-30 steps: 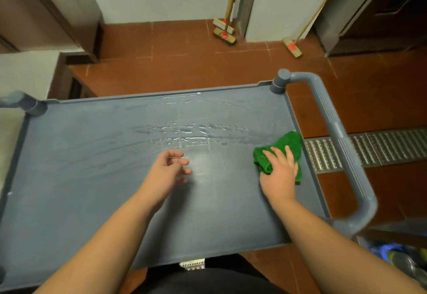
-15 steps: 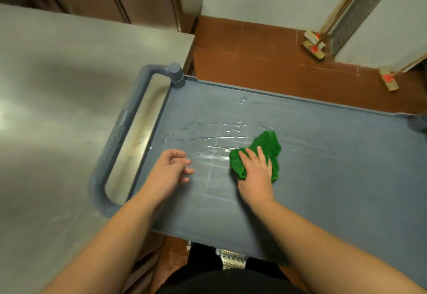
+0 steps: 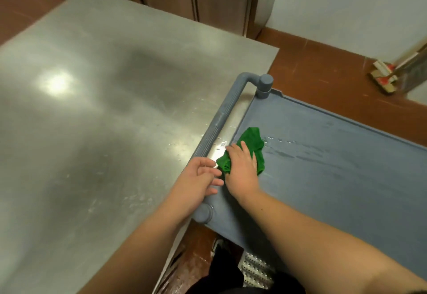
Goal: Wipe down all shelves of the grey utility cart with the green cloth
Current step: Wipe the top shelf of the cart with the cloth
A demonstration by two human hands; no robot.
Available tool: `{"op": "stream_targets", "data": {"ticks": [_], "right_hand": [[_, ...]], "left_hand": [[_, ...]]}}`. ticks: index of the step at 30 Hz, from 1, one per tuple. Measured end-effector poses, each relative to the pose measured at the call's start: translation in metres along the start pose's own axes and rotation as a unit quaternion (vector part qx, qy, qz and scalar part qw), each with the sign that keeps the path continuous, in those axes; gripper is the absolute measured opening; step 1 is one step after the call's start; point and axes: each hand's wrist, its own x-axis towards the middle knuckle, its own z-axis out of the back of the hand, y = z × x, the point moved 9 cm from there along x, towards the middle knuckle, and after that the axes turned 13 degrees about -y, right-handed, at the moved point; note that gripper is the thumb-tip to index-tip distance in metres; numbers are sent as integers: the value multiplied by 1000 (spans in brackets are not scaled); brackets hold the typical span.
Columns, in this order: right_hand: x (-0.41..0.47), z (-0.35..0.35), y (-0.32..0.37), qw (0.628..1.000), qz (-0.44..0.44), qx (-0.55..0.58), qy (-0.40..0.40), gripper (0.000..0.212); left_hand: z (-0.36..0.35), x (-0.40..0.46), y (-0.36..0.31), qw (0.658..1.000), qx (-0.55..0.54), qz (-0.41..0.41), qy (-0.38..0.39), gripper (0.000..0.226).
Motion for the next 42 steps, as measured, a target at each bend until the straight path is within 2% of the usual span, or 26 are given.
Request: {"op": "stream_targets", "data": {"ticks": [3,8,12,14,24,27,29,33,38,40,42], "right_hand": [[-4,-1,-3,1000,15,-1,-14,64],[-15,7,-7,997,79,-6,22,61],[-37,2,-4,983,172,-26,57,62],[-35,4,-7,980,190,-26,56,58],[76,25,-42,993,101,-62,-18,64],[90,33,-63,997,20,-42,-68,56],[93,35,-67,997,-10,-34,-73,53],[68,26,-42,998,60,-8,-28,53],[-10,10,-24,988,146,33,45,52],[-46,3,-13,977,196,26,80,50],[-60,4,-8,968,241,-12,69,48]], "left_hand": [[-2,1,2,1000,-11,13,9,28],[-9,6,12,1000,-15,19,19,26],[-13,14,22,999,-7,21,24,26],[-16,18,26,999,-8,29,25,27],[-12,26,36,999,1,38,28,29],[-13,25,35,999,6,37,35,28],[-14,25,33,999,2,38,35,27],[-19,24,30,998,-22,43,39,29],[-37,21,21,997,-37,30,64,28],[-42,19,21,997,-37,28,68,30],[-45,17,21,997,-28,20,69,31]]}}
